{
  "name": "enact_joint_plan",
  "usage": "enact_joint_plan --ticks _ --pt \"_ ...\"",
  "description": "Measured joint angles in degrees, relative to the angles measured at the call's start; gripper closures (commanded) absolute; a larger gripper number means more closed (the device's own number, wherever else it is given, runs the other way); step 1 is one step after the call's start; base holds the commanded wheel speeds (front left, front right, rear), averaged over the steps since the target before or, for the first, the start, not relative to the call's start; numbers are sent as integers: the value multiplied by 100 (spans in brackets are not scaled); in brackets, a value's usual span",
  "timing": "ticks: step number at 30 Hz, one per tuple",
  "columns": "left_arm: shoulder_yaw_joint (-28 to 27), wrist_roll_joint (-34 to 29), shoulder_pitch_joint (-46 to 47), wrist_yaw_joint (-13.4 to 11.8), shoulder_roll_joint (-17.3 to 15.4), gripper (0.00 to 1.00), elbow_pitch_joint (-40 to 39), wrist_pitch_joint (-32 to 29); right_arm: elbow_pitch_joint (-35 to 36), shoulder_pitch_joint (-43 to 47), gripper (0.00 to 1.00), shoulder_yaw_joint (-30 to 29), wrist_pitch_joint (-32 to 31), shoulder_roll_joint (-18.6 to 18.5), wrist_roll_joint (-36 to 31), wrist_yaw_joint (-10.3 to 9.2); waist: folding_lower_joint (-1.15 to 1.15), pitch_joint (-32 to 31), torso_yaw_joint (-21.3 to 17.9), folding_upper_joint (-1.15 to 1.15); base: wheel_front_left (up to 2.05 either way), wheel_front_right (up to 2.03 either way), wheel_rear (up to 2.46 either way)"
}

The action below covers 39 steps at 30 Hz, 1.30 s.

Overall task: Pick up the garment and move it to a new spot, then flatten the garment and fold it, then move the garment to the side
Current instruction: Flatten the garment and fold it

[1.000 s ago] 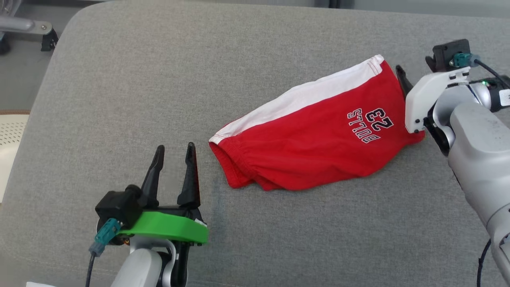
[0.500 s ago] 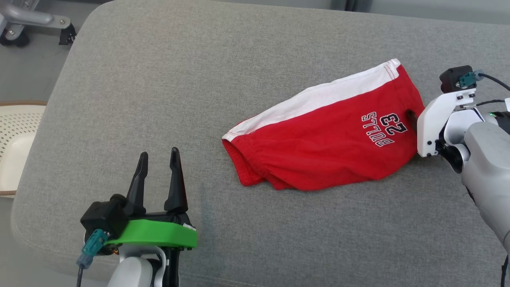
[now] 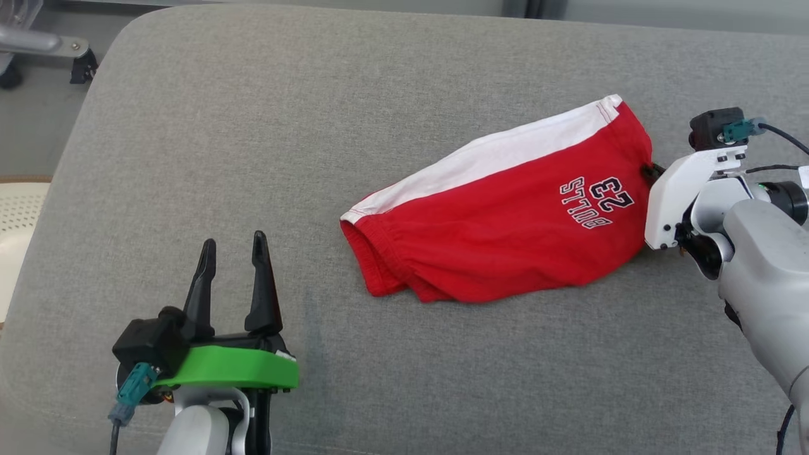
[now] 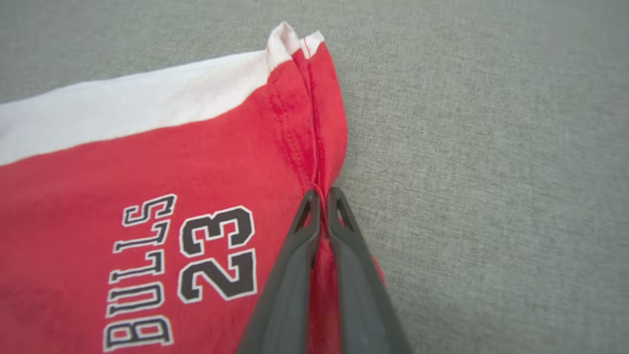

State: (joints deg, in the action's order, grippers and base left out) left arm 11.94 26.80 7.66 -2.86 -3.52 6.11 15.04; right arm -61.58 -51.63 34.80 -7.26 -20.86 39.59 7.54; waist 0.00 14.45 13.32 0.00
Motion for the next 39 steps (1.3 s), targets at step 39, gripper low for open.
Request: enact_joint_plan --ticks 39 --pt "-227 -129 -181 26 3 0 120 0 1148 1007 100 -82 1878 1027 133 -2 0 -704 -1016 0 0 0 0"
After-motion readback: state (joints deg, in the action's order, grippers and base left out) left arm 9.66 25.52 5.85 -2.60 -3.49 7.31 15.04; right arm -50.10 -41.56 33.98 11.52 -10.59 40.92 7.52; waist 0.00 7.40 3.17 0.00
